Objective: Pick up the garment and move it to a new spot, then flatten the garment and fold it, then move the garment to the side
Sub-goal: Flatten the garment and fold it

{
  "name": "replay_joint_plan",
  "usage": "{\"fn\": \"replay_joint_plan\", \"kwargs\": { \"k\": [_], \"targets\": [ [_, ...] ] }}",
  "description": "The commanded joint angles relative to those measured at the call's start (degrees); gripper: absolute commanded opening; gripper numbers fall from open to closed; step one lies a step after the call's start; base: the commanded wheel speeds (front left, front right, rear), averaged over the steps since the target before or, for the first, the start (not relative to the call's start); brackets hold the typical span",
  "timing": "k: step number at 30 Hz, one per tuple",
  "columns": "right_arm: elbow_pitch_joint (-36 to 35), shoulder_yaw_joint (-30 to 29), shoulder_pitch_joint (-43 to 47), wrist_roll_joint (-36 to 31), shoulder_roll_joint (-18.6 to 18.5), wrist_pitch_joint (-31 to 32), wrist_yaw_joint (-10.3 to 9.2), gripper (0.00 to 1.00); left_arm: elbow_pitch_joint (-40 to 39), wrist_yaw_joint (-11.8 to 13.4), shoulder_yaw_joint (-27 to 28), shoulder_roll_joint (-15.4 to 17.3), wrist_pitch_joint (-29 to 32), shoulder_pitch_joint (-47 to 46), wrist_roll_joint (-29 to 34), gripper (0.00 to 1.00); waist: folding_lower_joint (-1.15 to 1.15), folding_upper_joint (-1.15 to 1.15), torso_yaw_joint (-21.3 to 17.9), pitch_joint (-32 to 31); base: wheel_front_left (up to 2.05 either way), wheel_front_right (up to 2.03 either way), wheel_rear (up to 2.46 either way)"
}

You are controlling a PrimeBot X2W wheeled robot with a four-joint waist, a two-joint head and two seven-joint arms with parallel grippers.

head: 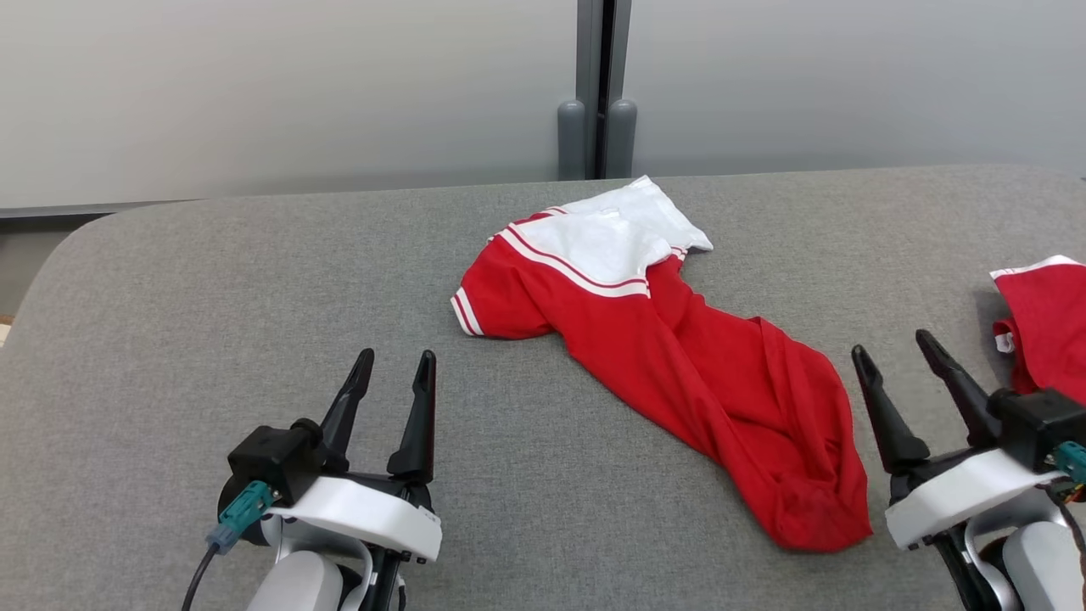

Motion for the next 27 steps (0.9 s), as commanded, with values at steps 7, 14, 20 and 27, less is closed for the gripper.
{"fn": "replay_joint_plan", "kwargs": {
  "k": [7, 14, 20, 27],
  "targets": [
    [1.05, -7.44, 2.88, -2.69, 7.34, -2.70, 0.00, 1.00, -1.32, 0.00, 0.18, 0.22, 0.01, 0.78, 0.29, 1.00, 0.00, 0.00, 0.03, 0.51, 0.00, 0.00, 0.00],
    [0.19, -9.69, 1.30, -4.22, 9.38, -2.74, 0.00, 1.00, -0.19, -0.79, 0.12, 0.22, 0.01, -2.33, 2.24, 1.00, 0.00, 0.00, -2.01, 3.42, 0.00, 0.00, 0.00],
    [-0.48, -9.67, -0.92, -5.05, 10.13, -2.48, 0.00, 1.00, 4.36, -3.29, -2.33, 0.94, 0.01, -9.75, 6.01, 1.00, 0.00, 0.00, -5.07, 7.05, 0.00, 0.00, 0.00],
    [-0.95, -6.90, -6.50, -5.99, 10.27, -2.92, 0.00, 1.00, 13.51, -5.24, -11.08, 5.91, 7.88, -28.35, 5.12, 1.00, 0.00, 0.00, -10.90, 13.98, 0.00, 0.00, 0.00]
  ]
}}
